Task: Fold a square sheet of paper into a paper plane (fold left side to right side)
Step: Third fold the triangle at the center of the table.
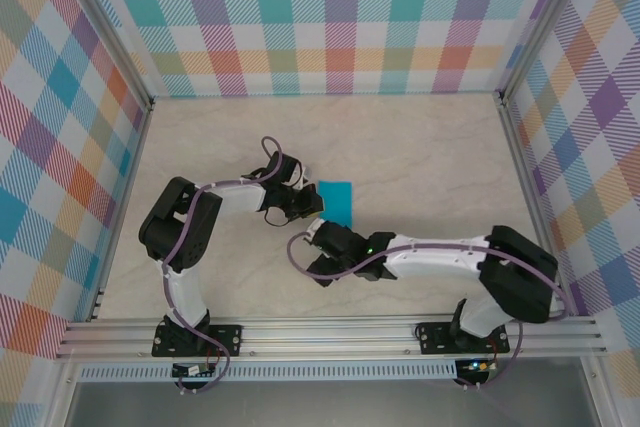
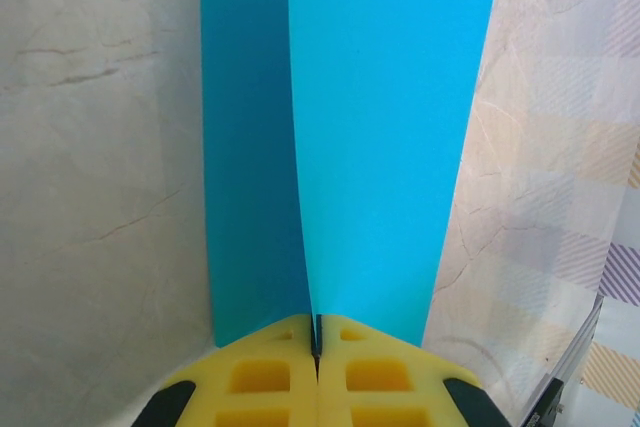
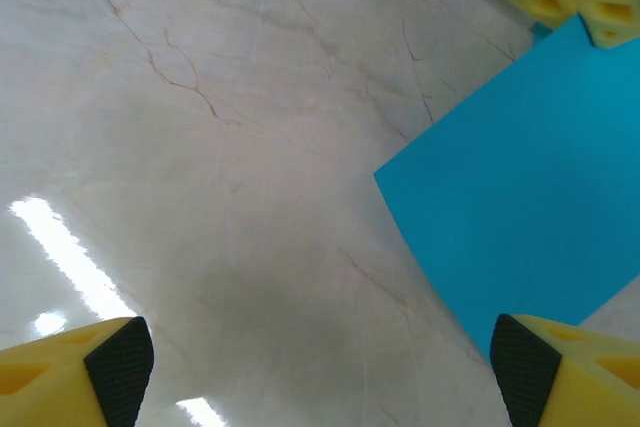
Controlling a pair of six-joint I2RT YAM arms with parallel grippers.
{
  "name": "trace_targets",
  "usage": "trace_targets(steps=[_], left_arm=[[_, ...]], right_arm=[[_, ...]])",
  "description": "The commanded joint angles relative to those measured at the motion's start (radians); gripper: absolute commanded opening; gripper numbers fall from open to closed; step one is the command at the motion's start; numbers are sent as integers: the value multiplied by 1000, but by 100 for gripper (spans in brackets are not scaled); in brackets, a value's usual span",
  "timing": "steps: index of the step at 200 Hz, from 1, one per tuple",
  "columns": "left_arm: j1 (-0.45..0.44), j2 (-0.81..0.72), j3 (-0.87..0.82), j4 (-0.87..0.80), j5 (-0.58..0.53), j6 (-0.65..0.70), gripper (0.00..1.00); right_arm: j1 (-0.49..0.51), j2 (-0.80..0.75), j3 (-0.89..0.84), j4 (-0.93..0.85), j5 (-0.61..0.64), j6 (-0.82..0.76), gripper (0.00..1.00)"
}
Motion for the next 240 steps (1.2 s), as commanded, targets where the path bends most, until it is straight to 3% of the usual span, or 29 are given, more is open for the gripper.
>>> trace_targets(steps=[1, 64, 108, 196, 219, 240], left_arm=[[7, -27, -8, -5, 20, -5, 3], [7, -23, 1, -12, 34, 0, 2], [8, -22, 3, -23, 30, 6, 2], [7, -24, 13, -48, 27, 32, 4], [8, -39, 19, -81, 18, 55, 9], [13, -69, 25, -138, -8, 92, 28]], right_arm=[[5, 44, 55, 49, 116, -86, 89], [6, 183, 127, 85, 173, -139, 81], [5, 182, 131, 90, 206, -146, 67], [6, 149, 121, 49, 207, -155, 2], [4, 142, 117, 40, 193, -146, 0], [2, 140, 120, 27, 171, -132, 0]])
